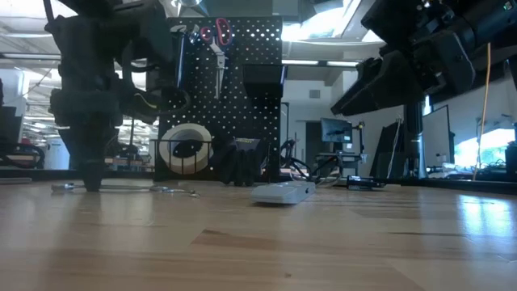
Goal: Hang tools onto peg board
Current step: Put the wrench into the left black bin on the pegboard
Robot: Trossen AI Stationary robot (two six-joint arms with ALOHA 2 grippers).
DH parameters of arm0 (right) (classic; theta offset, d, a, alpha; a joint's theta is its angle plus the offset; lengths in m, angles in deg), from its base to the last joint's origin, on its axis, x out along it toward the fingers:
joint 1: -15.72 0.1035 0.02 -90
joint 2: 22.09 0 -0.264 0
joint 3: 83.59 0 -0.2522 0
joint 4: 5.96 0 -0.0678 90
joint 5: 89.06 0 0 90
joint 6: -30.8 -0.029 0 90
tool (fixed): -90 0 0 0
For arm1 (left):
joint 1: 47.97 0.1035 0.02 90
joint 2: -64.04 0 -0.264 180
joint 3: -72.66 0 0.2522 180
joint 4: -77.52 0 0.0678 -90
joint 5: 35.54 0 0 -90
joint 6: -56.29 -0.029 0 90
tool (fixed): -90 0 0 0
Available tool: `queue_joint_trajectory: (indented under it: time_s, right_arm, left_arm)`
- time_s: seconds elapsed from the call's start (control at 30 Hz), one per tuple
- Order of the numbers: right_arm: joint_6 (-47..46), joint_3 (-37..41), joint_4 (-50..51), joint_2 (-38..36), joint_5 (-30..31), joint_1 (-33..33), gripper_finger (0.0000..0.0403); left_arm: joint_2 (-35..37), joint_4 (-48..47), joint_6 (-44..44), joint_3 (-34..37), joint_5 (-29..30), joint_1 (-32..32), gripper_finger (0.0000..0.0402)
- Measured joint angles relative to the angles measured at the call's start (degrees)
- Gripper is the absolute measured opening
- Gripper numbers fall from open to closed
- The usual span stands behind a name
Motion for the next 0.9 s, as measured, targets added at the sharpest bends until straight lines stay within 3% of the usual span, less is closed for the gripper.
queue_joint_trajectory:
  time_s: [0.27, 0.5, 0.9]
  right_arm:
    - [20.80, -0.02, -10.92, 1.17, -2.30, -0.46, 0.0193]
    - [40.90, -1.33, -21.48, 9.66, -8.96, -3.63, 0.0192]
    - [47.91, -17.09, -22.04, 27.24, -16.49, -12.10, 0.0192]
  left_arm:
    - [3.25, -0.51, -1.44, -2.21, 0.14, -0.26, 0.0018]
    - [4.63, -0.23, -2.51, -4.87, -0.02, -0.47, 0.0020]
    - [4.76, 2.81, -4.02, -8.66, -0.19, -2.94, 0.0022]
